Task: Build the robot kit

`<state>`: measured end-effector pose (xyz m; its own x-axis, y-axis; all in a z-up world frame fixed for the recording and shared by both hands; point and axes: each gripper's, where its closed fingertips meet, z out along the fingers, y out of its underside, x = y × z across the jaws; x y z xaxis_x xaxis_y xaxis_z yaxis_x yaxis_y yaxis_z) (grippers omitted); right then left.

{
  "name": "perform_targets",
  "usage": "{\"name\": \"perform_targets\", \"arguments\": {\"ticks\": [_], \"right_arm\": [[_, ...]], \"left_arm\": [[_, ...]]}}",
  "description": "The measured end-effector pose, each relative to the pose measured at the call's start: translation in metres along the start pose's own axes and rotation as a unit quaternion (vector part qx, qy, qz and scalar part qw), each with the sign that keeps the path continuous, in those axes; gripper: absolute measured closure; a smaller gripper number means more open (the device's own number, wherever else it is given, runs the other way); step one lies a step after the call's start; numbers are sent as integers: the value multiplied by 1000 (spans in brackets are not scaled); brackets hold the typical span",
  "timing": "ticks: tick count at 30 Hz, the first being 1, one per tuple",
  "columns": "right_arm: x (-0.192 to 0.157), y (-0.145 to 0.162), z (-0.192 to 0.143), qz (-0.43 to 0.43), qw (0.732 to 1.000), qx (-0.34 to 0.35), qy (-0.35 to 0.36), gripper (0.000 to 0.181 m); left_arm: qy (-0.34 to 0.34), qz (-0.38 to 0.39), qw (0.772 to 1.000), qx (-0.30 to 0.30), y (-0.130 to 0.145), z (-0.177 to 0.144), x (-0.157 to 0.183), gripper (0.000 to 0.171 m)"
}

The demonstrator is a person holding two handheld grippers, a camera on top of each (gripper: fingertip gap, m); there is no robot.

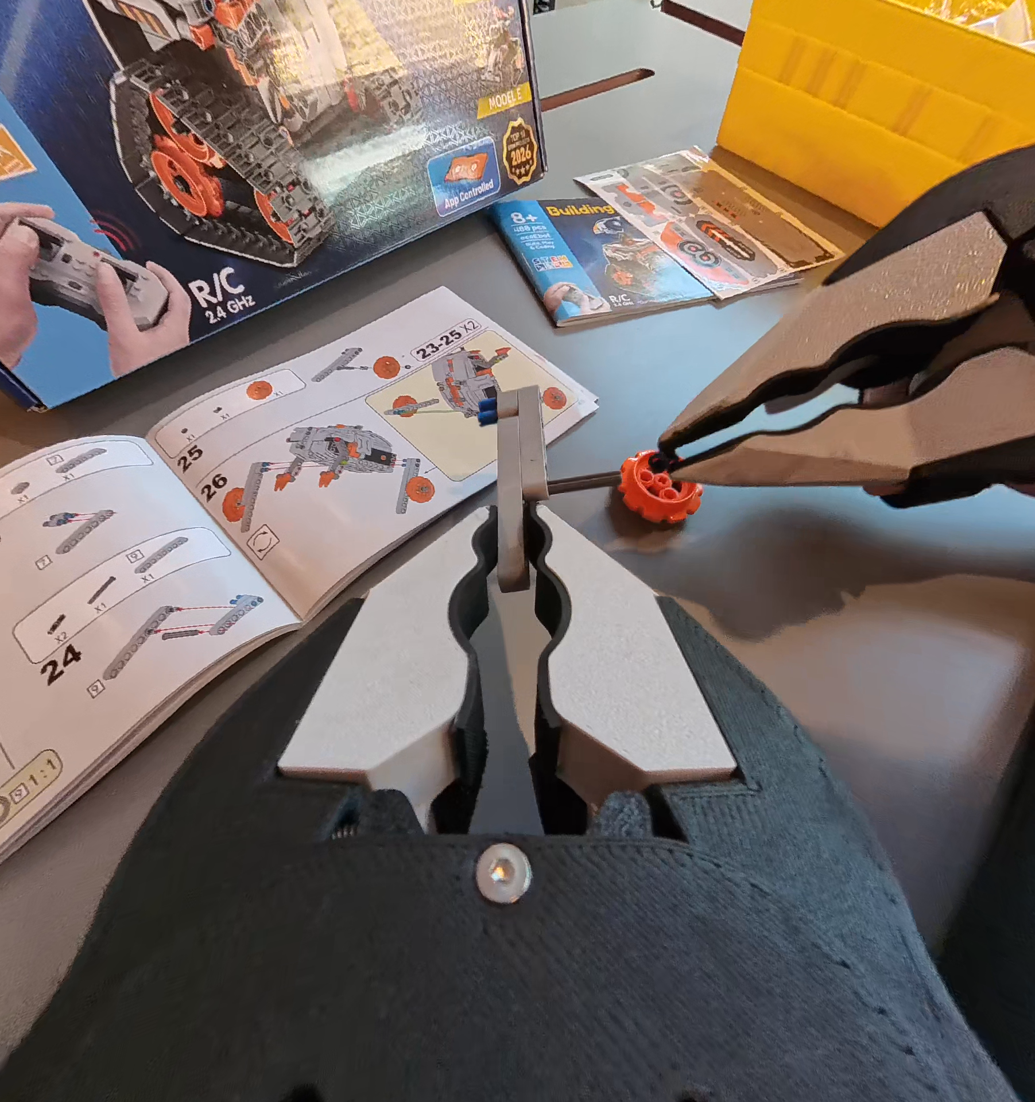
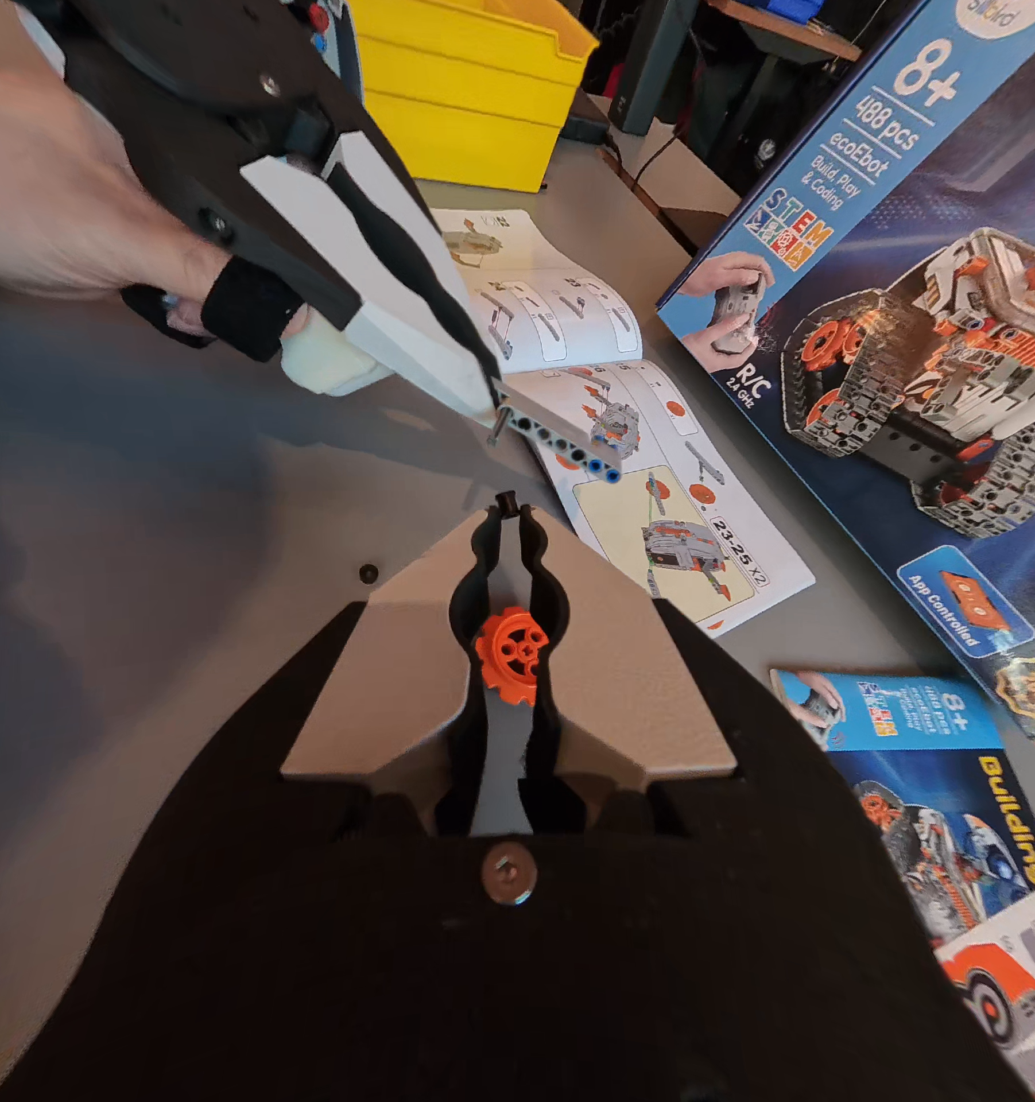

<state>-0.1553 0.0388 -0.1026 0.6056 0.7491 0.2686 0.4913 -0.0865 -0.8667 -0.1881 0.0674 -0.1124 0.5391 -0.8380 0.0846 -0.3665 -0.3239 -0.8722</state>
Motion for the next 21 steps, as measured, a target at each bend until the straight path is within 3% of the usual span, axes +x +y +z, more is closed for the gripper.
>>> {"name": "perform_targets", "arguments": {"ticks": [21], "right_arm": [[3, 2, 3, -32, 999, -10, 31, 177]], "left_arm": [[-11, 2, 1000, 6, -1, 1, -1, 164]]}}
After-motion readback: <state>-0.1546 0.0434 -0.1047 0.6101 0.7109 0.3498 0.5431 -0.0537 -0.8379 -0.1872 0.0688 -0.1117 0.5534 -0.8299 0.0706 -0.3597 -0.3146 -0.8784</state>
